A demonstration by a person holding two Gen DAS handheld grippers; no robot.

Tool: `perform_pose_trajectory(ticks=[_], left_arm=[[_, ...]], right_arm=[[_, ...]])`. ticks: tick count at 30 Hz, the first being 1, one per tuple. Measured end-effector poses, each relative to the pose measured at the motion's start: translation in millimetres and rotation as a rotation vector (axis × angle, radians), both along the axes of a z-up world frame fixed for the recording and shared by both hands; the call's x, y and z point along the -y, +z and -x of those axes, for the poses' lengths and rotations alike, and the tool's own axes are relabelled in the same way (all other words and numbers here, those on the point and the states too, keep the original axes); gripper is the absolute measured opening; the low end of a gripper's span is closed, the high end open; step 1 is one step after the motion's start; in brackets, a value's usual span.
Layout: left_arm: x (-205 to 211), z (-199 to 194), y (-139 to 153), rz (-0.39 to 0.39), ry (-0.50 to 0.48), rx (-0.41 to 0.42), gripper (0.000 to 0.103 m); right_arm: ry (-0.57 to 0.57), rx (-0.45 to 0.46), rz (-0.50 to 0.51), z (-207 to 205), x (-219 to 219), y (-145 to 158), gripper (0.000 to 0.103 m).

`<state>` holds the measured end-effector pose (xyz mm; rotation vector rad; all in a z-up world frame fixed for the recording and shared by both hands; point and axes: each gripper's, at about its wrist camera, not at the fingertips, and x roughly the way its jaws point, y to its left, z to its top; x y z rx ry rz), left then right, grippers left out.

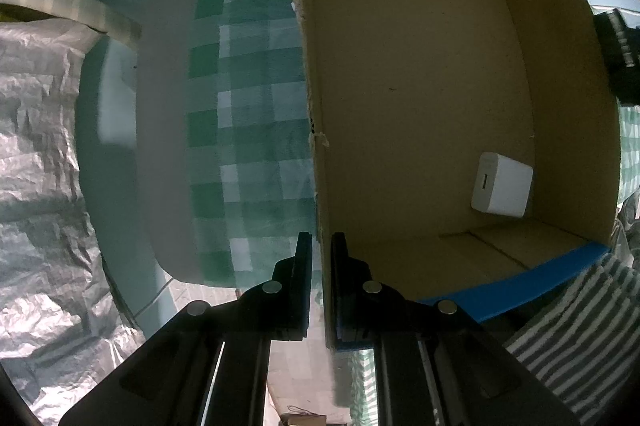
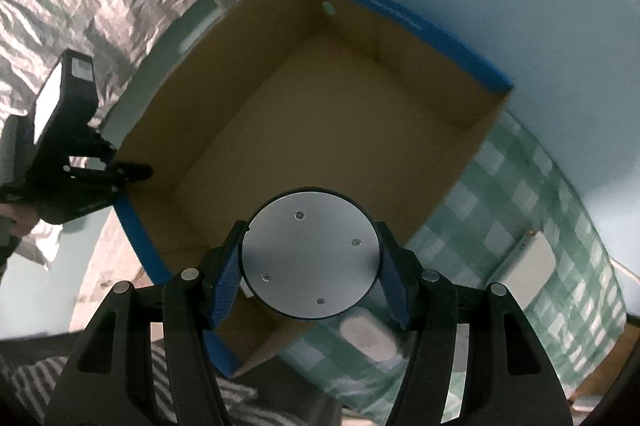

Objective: Organize rigid objects
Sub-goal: 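Lower the puck into the box and open the right tool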

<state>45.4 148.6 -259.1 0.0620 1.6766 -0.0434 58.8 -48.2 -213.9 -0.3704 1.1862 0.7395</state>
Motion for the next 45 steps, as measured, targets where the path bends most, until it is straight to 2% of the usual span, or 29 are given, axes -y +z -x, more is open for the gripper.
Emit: perform_pose_trajectory(ticks=[13, 27, 38, 45], left_arm=[[-3.1, 0.6, 2.5, 0.008, 0.000, 0.004, 0.009], [-5.4, 1.3, 2.5, 0.011, 0.002, 0.009, 0.009], [-2.2, 4.3, -1.1, 0.003, -0.004, 0.001, 0.009], [-1.3, 5.3, -1.1, 0.002, -0.008, -0.003, 0.009]], right_arm=[[0.009, -0.010, 0.083, 0.9, -18.3, -41.3, 0.062], [0.008, 0.018, 0.079, -1.5, -26.0, -43.5, 0.061], [-0.003, 0.025, 0.009, -1.6, -13.6, -34.0, 0.064], [-0.029, 0.057, -0.077, -0.2, 7.5, 0.8, 0.065]])
